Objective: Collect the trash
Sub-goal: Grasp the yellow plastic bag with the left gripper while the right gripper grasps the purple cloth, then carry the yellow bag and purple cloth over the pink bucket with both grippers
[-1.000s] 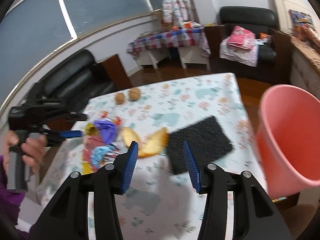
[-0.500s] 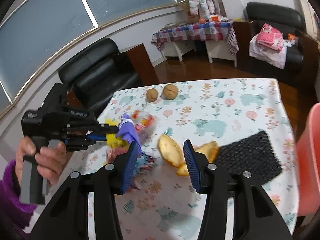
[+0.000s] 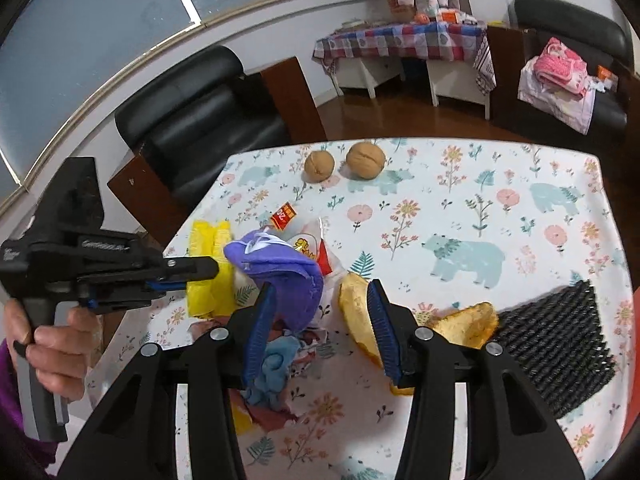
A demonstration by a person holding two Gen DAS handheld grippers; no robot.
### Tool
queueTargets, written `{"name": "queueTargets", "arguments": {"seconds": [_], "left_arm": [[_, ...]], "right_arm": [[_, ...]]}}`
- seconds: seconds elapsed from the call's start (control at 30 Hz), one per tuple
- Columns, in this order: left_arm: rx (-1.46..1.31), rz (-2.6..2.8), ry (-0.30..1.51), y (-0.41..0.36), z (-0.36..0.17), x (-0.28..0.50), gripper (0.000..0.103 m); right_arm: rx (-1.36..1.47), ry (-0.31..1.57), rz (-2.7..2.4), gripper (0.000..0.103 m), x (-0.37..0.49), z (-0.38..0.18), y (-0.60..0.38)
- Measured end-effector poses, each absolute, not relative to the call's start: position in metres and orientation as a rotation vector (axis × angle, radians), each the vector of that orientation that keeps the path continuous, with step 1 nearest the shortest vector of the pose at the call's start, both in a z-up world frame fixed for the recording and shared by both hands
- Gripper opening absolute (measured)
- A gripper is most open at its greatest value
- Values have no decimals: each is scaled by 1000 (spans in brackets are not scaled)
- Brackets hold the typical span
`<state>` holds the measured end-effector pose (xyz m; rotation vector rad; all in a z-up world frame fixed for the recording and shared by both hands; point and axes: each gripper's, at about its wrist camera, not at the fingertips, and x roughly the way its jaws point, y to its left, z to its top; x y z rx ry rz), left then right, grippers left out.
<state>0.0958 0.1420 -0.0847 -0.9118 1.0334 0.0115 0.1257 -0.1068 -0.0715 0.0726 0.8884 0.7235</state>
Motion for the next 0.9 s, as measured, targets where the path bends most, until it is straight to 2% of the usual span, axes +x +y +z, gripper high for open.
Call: {"name": "queueTargets", "arguments": {"seconds": [0.13, 0.17, 0.2, 0.4, 0.9], "left_arm": [[-892, 11, 1019, 143, -82, 92, 9], [-882, 11, 1015, 142, -80, 91, 9], [-874, 13, 1012, 142, -79, 89, 9], [-832, 27, 988, 141, -71, 83, 9], [-653, 1, 875, 110, -22, 67, 9]], "right_arm": [[65, 899, 746, 48, 128, -74, -96], [64, 906, 746, 43, 129, -74, -96], [65, 910, 745, 30, 129, -75, -95], [96, 890, 722, 14, 124, -71, -104], [211, 745, 636, 12, 97, -25, -177]]}}
